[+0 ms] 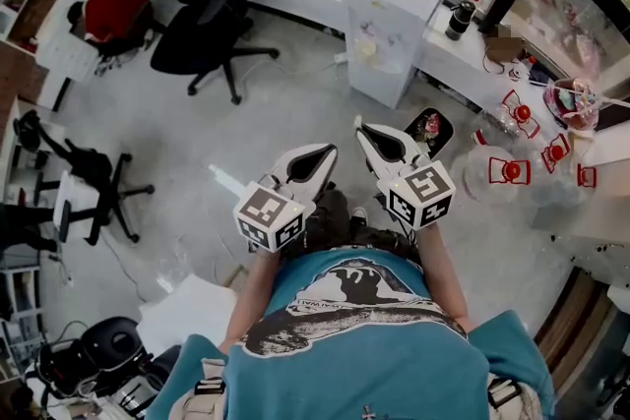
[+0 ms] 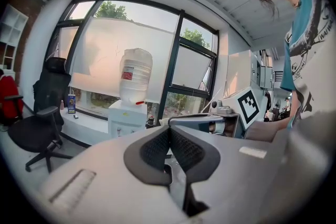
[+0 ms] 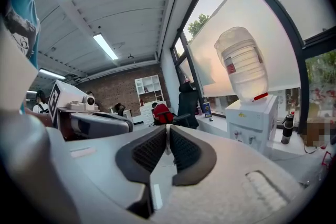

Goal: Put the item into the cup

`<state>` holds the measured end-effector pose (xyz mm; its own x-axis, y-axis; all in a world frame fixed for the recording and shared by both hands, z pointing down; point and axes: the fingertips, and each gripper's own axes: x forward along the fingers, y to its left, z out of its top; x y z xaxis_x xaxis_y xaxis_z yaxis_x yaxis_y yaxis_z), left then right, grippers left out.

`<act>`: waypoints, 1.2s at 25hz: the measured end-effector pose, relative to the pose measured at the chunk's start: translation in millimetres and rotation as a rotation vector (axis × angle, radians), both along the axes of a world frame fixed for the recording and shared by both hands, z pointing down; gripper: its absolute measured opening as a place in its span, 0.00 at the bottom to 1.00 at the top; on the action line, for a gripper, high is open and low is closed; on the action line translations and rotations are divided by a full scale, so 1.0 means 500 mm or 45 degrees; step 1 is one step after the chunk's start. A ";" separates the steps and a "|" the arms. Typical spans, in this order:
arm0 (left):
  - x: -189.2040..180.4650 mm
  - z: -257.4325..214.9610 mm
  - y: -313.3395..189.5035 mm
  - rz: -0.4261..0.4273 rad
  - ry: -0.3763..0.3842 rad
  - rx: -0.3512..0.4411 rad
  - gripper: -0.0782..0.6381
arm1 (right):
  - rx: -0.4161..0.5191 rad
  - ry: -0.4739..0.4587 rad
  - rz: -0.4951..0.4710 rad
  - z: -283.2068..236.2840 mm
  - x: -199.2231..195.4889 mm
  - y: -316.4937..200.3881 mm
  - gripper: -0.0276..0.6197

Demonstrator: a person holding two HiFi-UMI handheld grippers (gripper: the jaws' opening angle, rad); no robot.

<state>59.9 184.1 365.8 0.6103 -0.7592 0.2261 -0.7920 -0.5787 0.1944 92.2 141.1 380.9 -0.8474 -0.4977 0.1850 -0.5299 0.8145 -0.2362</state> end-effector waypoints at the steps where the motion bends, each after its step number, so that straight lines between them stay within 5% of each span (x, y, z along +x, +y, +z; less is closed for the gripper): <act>1: 0.000 0.001 0.002 0.001 0.003 -0.003 0.12 | -0.010 -0.005 0.005 0.003 0.002 0.000 0.08; 15: -0.035 0.024 -0.106 0.066 0.068 -0.058 0.12 | -0.120 -0.029 0.130 0.038 -0.002 -0.108 0.08; 30: -0.164 0.027 -0.343 0.316 0.026 -0.078 0.12 | -0.233 -0.018 0.332 0.066 -0.130 -0.328 0.08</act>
